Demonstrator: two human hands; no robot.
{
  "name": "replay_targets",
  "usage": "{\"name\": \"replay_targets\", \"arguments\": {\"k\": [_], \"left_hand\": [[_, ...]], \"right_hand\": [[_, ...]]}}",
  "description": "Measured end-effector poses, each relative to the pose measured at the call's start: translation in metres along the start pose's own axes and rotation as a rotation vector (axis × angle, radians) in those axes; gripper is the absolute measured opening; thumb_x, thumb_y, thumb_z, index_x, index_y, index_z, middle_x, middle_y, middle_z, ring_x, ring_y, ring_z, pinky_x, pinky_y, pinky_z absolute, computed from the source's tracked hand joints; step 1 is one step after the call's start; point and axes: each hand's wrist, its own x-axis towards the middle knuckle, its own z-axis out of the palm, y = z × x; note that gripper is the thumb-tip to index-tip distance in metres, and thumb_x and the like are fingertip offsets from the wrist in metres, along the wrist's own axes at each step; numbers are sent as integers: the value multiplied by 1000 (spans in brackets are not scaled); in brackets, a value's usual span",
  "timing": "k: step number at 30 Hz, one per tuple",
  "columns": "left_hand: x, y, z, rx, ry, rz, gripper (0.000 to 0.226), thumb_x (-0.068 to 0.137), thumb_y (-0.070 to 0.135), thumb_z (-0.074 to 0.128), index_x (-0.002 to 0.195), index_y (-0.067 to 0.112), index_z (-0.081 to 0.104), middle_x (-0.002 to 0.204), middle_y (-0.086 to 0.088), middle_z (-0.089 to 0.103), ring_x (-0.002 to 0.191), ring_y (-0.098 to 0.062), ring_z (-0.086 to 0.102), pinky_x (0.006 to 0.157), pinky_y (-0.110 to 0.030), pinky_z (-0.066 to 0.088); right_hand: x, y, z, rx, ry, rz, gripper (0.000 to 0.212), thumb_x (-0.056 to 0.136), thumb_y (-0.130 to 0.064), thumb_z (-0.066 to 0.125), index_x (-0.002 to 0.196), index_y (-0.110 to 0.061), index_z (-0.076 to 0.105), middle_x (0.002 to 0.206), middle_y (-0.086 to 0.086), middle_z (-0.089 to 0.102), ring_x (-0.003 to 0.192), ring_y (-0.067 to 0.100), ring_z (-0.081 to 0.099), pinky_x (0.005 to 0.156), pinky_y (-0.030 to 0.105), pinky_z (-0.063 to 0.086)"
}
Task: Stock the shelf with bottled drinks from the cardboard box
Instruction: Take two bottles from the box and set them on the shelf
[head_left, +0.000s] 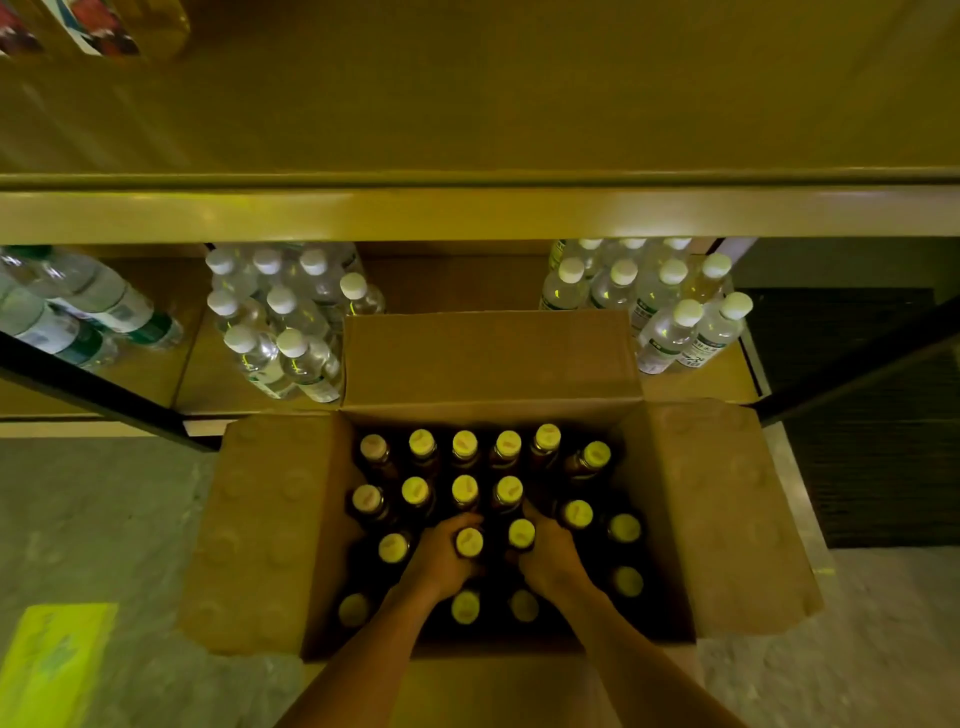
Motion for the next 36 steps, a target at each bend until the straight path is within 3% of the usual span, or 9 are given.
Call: {"name": "replay_targets", "arguments": {"k": [4,8,12,15,19,23,27,30,36], "left_hand": [[-5,7,-1,4,27,-3,54,77,13,82,126,27,65,121,7,69,115,-10,61,87,-18,46],[-18,21,-8,17,76,-11,65,71,24,84,131,35,62,121,10,69,114,-13,63,89,-23,52],[-40,49,-23,27,142,62,68,65,37,84,129,39,62,118,11,69,112,-14,64,89,-28,54],[-63,79,-41,24,197,149,46,65,30,87,108,30,70,97,12,73,96,-8,67,82,-34,56],[-99,126,-68,18,281,267,24,63,37,86,78,34,68,73,20,70,73,6,64,63,-22,48],[-137,182,-95,-48,365,415,34,61,44,86,92,36,72,82,21,73,80,5,68,73,-28,57],[-178,255,-131,-93,471,562,26,65,38,88,84,37,71,80,23,72,77,5,68,72,-25,55],[-197,308,-165,-193,453,613,30,65,33,90,86,40,70,78,29,72,77,10,67,65,-9,48],[-187,383,-226,-161,489,659,33,65,38,84,97,36,75,89,19,75,87,-3,71,82,-31,55]], "right_hand": [[0,-1,3,-6,20,20,49,88,-13,69,135,-20,57,122,3,68,114,23,63,89,32,55],[-13,-6,-3,36,12,1,45,88,-14,71,132,-18,57,117,-2,67,109,17,63,83,26,54],[-38,-32,-23,58,50,-77,41,86,-21,75,124,-22,58,109,-5,67,103,16,64,82,32,56],[-66,-55,-48,66,100,-162,34,86,-25,76,116,-26,61,100,-11,66,97,11,64,73,22,53],[-108,-84,-85,98,186,-319,26,86,-27,77,109,-28,65,94,-15,70,86,2,66,63,8,47],[-148,-116,-126,202,303,-504,26,85,-23,78,105,-34,67,96,-15,73,91,-5,66,73,14,50],[-185,-166,-172,341,354,-690,28,88,-23,74,114,-27,66,108,-5,73,104,13,70,86,35,56],[-213,-217,-211,360,449,-832,23,89,-19,73,111,-14,66,100,-2,74,96,14,71,77,31,55],[-219,-314,-265,287,494,-917,27,89,-21,74,114,-15,66,100,-5,76,95,6,71,85,24,54]]}}
